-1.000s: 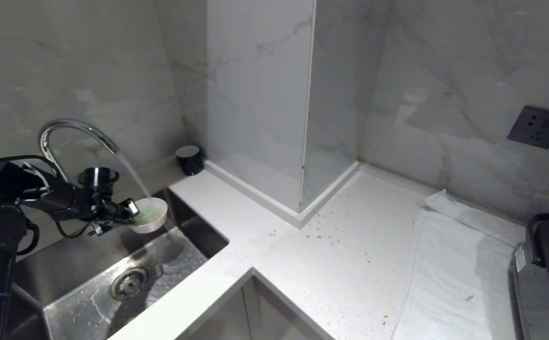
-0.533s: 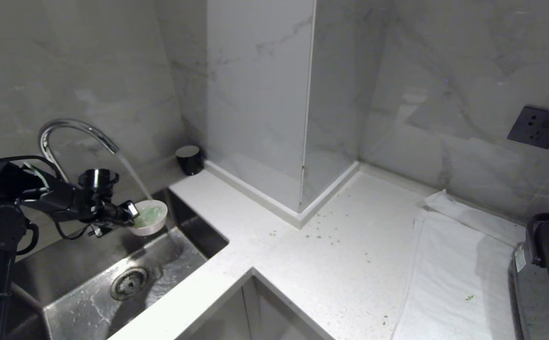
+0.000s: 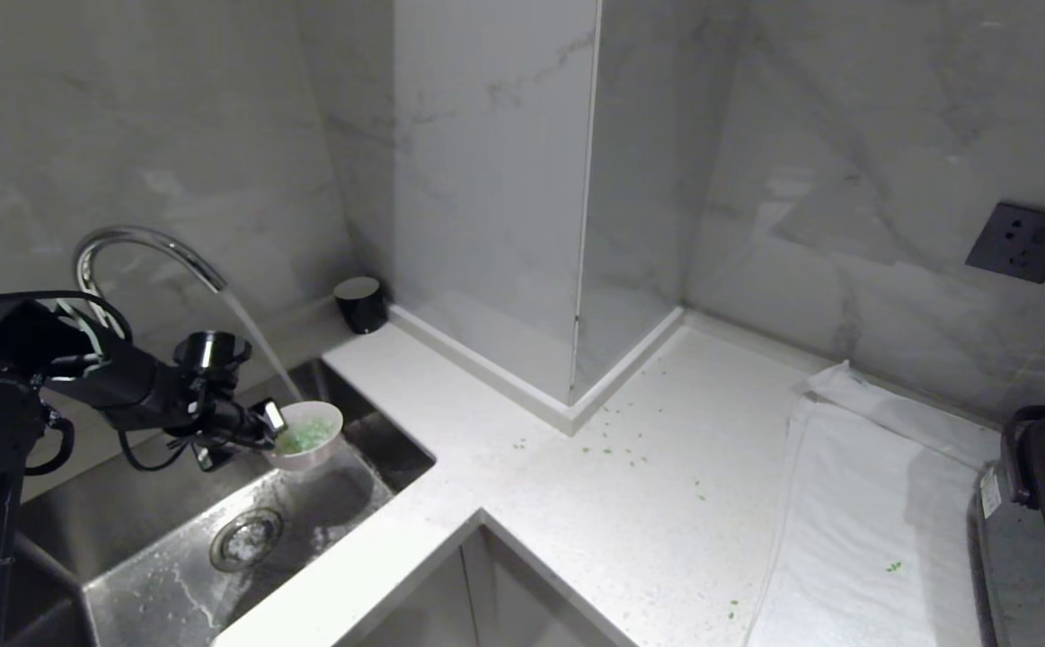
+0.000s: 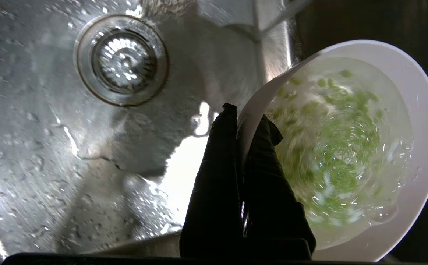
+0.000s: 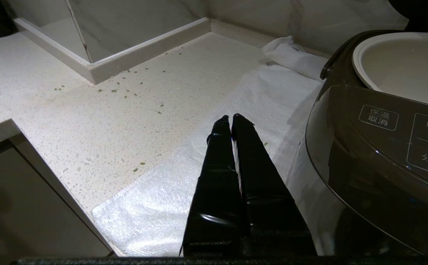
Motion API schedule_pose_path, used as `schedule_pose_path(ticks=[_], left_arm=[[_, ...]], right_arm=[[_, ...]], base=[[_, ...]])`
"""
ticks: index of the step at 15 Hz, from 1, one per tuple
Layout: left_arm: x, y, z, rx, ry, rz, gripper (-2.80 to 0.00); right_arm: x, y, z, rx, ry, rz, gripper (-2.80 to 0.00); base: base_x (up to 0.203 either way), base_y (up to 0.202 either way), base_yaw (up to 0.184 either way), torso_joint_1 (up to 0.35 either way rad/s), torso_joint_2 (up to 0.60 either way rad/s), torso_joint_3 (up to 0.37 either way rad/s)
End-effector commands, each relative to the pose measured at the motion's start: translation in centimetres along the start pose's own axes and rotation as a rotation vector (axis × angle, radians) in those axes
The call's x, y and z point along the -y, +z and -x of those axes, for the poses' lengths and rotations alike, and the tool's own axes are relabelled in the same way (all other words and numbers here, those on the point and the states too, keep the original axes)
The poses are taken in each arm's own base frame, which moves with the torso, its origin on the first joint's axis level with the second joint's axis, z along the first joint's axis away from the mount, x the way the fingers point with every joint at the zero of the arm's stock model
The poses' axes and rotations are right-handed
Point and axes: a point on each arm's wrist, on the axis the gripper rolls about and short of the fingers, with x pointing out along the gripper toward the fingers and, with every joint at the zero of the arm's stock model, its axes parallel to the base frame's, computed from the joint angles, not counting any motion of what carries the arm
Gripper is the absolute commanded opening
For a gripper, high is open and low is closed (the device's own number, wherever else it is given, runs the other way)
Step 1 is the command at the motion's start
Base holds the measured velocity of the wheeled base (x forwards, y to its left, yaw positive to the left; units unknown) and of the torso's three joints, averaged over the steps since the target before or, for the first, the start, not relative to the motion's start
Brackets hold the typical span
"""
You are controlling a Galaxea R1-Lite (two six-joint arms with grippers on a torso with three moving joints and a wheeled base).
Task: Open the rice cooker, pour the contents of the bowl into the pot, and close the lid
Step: Fill a bowl with water from the tap
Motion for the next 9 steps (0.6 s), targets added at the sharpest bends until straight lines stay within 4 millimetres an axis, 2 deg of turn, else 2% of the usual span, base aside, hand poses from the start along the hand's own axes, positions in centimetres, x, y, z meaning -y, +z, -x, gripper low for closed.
schedule_pose_path(ticks=[1, 9], left_arm=[[1.8, -0.5, 1.5, 0.001, -0.041, -0.012, -2.80], [8.2, -4.1, 4.0, -0.040, -0.142, -0.074, -2.80]], right_arm=[[0.0, 0.0, 0.0, 0.000, 0.000, 0.000, -2.80], [0.0, 0.0, 0.0, 0.000, 0.000, 0.001, -2.80]], base=[[0.000, 0.000, 0.000, 0.000, 0.00, 0.000], [0.000, 0.000, 0.000, 0.000, 0.00, 0.000]])
